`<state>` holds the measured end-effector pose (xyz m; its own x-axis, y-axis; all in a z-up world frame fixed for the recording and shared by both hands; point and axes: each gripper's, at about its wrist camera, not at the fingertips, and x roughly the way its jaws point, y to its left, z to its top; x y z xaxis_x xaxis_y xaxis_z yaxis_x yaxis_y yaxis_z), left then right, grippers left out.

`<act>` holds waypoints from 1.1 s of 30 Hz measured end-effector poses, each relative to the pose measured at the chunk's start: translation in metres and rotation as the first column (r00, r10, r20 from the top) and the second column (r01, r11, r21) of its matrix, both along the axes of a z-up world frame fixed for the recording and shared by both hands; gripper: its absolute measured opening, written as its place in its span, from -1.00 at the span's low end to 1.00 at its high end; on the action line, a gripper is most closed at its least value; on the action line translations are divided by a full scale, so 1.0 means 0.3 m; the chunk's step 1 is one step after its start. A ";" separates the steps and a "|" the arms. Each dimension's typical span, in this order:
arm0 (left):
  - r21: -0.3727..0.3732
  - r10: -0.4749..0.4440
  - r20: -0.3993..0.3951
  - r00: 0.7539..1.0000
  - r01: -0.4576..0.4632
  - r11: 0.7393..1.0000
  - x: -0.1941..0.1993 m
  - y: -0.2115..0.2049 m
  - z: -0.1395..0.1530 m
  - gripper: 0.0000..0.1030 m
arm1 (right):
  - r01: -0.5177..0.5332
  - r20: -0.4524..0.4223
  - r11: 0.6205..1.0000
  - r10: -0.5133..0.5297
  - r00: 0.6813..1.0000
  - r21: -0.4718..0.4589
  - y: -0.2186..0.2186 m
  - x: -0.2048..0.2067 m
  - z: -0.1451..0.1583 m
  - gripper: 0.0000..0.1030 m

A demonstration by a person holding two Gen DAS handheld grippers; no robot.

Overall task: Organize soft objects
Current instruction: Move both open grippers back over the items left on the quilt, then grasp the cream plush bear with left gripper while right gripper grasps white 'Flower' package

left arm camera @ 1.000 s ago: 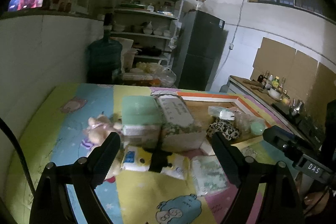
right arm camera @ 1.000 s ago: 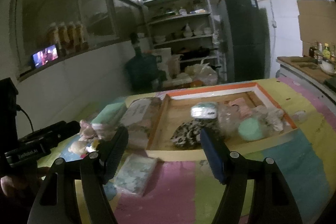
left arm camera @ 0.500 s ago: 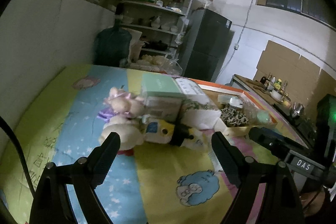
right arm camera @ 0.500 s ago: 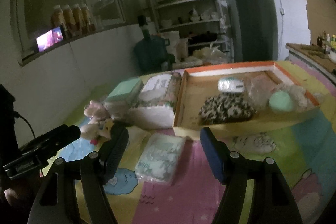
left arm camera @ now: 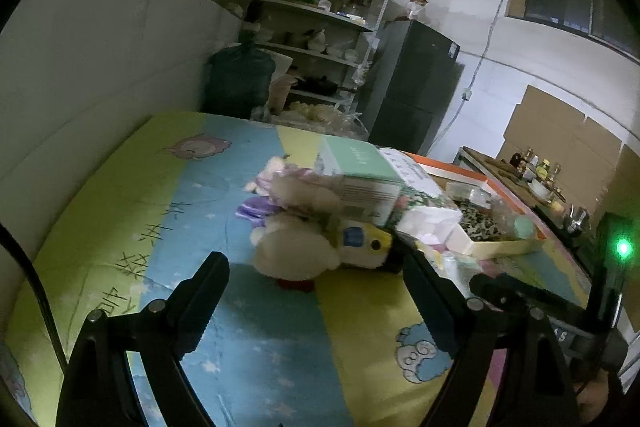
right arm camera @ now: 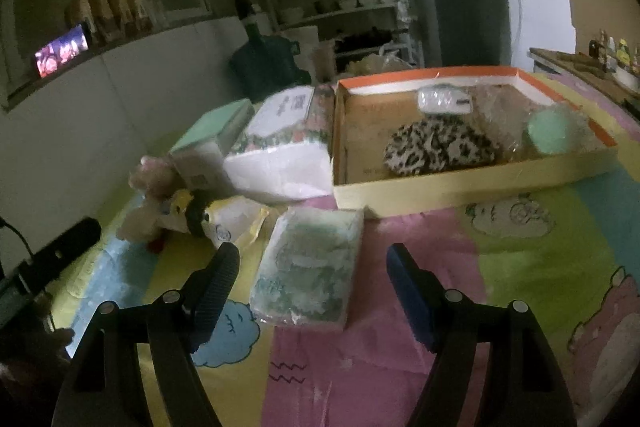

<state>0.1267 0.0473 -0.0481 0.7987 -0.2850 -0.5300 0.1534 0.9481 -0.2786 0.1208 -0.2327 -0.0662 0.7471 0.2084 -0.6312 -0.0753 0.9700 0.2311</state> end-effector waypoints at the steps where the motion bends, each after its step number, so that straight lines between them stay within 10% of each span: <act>1: 0.001 0.001 -0.004 1.000 -0.001 1.000 0.010 0.004 0.000 0.72 | 0.007 -0.006 1.000 -0.007 1.000 -0.010 0.007 0.004 -0.008 0.50; 8: -0.015 -0.009 -0.096 0.995 0.008 1.000 0.133 0.018 -0.038 0.72 | 0.022 -0.033 0.999 -0.023 0.999 -0.029 0.013 0.025 -0.044 0.51; 12: -0.018 0.009 -0.128 0.992 -0.011 1.000 0.187 0.017 -0.061 0.72 | -0.001 -0.041 1.000 0.000 0.999 -0.015 0.013 0.028 -0.051 0.04; 23: -0.028 0.042 -0.227 0.973 -0.049 0.998 0.254 0.020 -0.134 0.70 | -0.015 -0.026 1.000 0.014 1.000 -0.026 0.015 0.026 -0.058 0.01; 26: -0.058 -0.012 -0.222 0.975 -0.001 0.998 0.255 0.012 -0.137 0.04 | -0.014 -0.025 1.000 0.013 1.000 -0.023 0.018 0.029 -0.060 0.01; 33: -0.047 -0.022 -0.207 0.978 0.013 0.999 0.209 0.018 -0.134 -0.14 | -0.015 -0.024 1.000 0.015 1.000 -0.019 0.019 0.028 -0.060 0.01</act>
<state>0.1893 0.0528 -0.0883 0.6677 -0.3252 -0.6697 0.1046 0.9316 -0.3481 0.1292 -0.2268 -0.0842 0.7285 0.2068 -0.6531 -0.0843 0.9732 0.2141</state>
